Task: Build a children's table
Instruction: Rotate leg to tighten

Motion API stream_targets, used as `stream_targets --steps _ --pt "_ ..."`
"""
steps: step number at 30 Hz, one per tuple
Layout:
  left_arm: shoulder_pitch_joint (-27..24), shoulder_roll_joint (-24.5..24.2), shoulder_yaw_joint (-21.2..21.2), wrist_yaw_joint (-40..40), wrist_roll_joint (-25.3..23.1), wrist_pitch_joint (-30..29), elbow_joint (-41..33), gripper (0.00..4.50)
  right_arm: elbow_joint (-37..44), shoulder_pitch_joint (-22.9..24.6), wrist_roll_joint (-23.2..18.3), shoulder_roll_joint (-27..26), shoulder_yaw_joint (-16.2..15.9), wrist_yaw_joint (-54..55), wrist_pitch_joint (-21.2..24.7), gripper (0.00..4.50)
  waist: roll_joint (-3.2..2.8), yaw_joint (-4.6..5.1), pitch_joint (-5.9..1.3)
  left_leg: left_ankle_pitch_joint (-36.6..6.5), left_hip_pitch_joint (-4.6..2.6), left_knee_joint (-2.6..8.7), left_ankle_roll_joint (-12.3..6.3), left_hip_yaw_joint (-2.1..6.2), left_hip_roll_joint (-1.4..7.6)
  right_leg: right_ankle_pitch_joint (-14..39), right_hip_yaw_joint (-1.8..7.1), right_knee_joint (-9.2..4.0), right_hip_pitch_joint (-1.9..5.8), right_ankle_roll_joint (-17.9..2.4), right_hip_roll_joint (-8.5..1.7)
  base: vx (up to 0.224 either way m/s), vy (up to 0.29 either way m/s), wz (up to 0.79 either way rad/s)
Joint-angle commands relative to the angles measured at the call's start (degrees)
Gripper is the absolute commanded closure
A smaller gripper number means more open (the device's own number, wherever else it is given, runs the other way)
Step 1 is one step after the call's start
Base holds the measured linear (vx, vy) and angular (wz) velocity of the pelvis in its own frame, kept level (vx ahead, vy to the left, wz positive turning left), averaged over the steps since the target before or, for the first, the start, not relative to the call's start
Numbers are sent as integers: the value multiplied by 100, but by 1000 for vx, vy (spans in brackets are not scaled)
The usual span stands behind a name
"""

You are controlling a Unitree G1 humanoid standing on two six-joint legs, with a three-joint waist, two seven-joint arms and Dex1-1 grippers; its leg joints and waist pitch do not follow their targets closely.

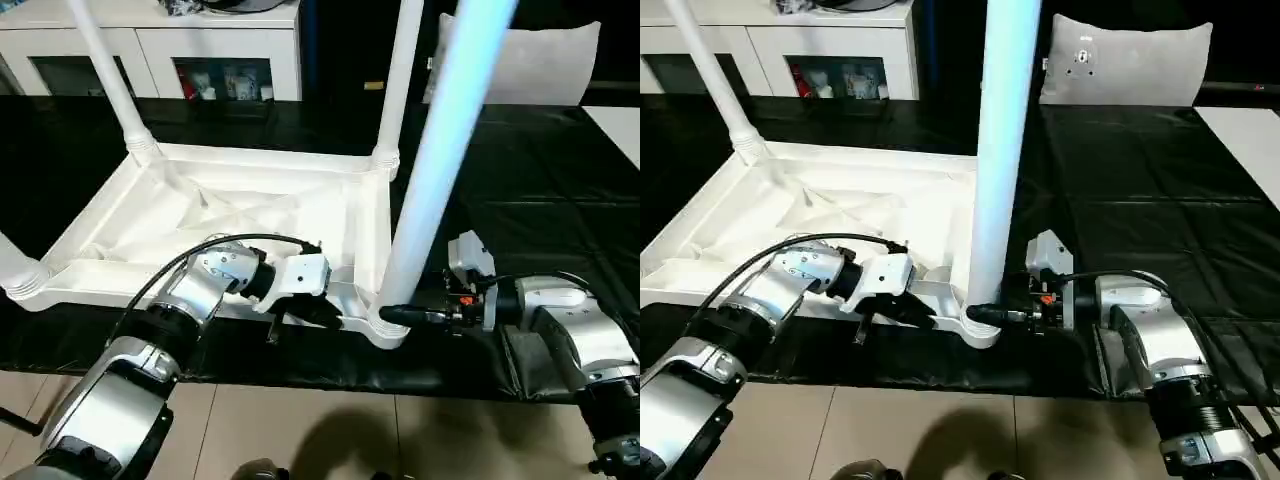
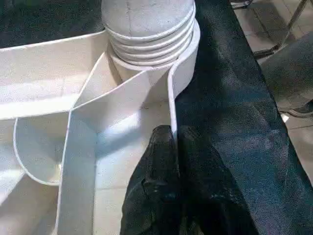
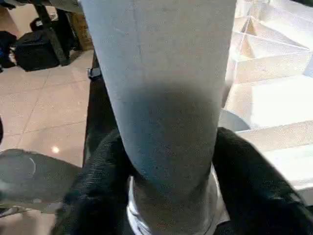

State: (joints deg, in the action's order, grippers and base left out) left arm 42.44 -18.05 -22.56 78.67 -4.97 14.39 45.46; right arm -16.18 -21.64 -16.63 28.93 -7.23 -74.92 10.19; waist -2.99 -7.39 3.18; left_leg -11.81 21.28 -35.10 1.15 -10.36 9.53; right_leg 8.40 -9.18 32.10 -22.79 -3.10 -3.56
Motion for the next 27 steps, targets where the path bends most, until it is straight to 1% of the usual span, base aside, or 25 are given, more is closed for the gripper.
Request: stream_targets --steps 1,2,3,8,9,10,11,12,13,14,15,16,17,18,19,20,21,22,23,24,25,26,27 --pt "153 -38 -100 225 6 163 -32 450 95 -29 -103 55 -32 -139 104 231 83 2 -448 -559 -85 377 -651 193 504 1805 435 -392 348 -413 -691 0 0 0" --pt "166 -33 -78 237 -5 170 -3 450 109 -14 -114 67 -50 -178 118 249 82 -3 -445 -571 -85 382 -643 198 509 1827 434 -389 344 -403 -686 0 0 0" --pt "176 -29 -62 235 -9 168 18 450 127 3 -122 75 -64 -202 135 251 81 -7 -442 -585 -93 379 -638 192 503 1857 434 -403 337 -393 -684 0 0 0" --pt "207 10 18 132 17 65 89 450 228 78 -193 41 -59 -171 239 258 87 -50 -444 -582 -94 385 -593 196 505 1924 435 -402 349 -348 -694 0 0 0" --pt "207 56 71 6 44 -91 72 450 340 141 -263 -29 -10 -24 380 259 65 -53 -439 -571 -92 388 -596 201 510 1896 434 -399 344 -353 -693 0 0 0" --pt "208 67 82 -26 46 -122 69 450 363 152 -280 -46 2 12 420 259 67 -54 -435 -566 -102 390 -600 205 527 1845 442 -405 331 -362 -690 0 0 0" --pt "218 139 149 -217 64 -318 53 450 477 203 -365 -160 89 263 630 259 73 -51 -440 -559 -98 391 -593 210 526 1820 441 -395 341 -376 -695 0 0 0" --pt "223 176 181 -299 78 -403 43 450 521 225 -402 -219 128 372 696 259 68 -45 -427 -580 -100 399 -568 210 533 1825 438 -395 332 -409 -691 0 0 0" --pt "225 197 199 -347 86 -451 38 450 547 238 -425 -253 150 433 734 259 72 -38 -418 -663 -110 403 -527 203 517 1973 430 -434 332 -389 -702 0 0 0" --pt "237 262 245 -495 96 -554 33 450 609 266 -469 -345 201 633 883 259 76 -27 -404 -728 -106 406 -486 191 493 2161 424 -463 340 -331 -700 0 0 0" --pt "262 368 312 -743 99 -754 32 450 658 295 -448 -507 260 970 942 259 74 -36 -402 -758 -125 407 -465 195 488 2259 417 -480 330 -301 -700 0 0 0" --pt "283 455 360 -946 97 -908 30 450 702 322 -440 -634 289 1202 997 259 72 -13 -382 -834 -136 419 -402 199 492 2420 409 -509 316 -255 -695 0 0 0" --pt "312 562 409 -1191 87 -1114 29 450 685 331 -291 -775 282 1505 897 259 80 -5 -387 -867 -142 417 -378 198 475 2492 399 -523 325 -225 -698 0 0 0" --pt "332 633 441 -1353 79 -1250 27 450 672 337 -186 -865 274 1705 832 259 84 31 -383 -903 -152 418 -289 202 452 2633 389 -549 317 -156 -700 0 0 0" --pt "353 703 466 -1485 77 -1328 39 450 647 334 -124 -943 269 1848 806 259 100 50 -385 -890 -138 423 -291 208 445 2652 382 -556 340 -130 -701 0 0 0" --pt "418 881 540 -1853 70 -1545 86 450 543 293 79 -1150 283 2322 766 259 98 94 -395 -807 -111 419 -307 214 436 2554 383 -539 353 -116 -698 0 0 0" --pt "474 1033 601 -2161 68 -1692 138 450 425 231 250 -1338 325 2781 753 259 95 135 -394 -767 -102 419 -287 216 447 2490 389 -529 341 -135 -692 0 0 0" --pt "523 1173 650 -2415 61 -1819 179 450 348 180 328 -1501 378 3113 796 259 101 183 -415 -758 -108 409 -275 227 432 2444 371 -533 351 -171 -696 0 0 0" --pt "576 1321 708 -2695 58 -1954 232 450 245 109 436 -1676 442 3514 818 259 103 239 -405 -719 -89 406 -293 220 414 2385 375 -525 351 -210 -689 0 0 0" --pt "634 1457 763 -2966 53 -2052 294 450 137 28 523 -1840 523 3923 838 259 82 259 -419 -711 -79 399 -304 228 407 2369 368 -518 367 -232 -697 0 0 0" --pt "671 1540 798 -3137 49 -2114 333 450 72 -23 579 -1940 575 4184 852 259 91 285 -435 -619 -75 385 -348 217 387 2273 373 -525 373 -233 -686 0 0 0" --pt "749 1676 859 -3480 38 -2153 442 450 -70 -137 605 -2139 732 4676 867 259 99 296 -462 -446 -25 380 -442 223 373 2013 389 -476 416 -261 -684 0 0 0" --pt "794 1765 899 -3716 22 -2200 493 450 -152 -208 618 -2280 844 5010 885 259 74 304 -466 -390 -34 377 -478 216 385 1874 406 -463 384 -317 -676 0 0 0"
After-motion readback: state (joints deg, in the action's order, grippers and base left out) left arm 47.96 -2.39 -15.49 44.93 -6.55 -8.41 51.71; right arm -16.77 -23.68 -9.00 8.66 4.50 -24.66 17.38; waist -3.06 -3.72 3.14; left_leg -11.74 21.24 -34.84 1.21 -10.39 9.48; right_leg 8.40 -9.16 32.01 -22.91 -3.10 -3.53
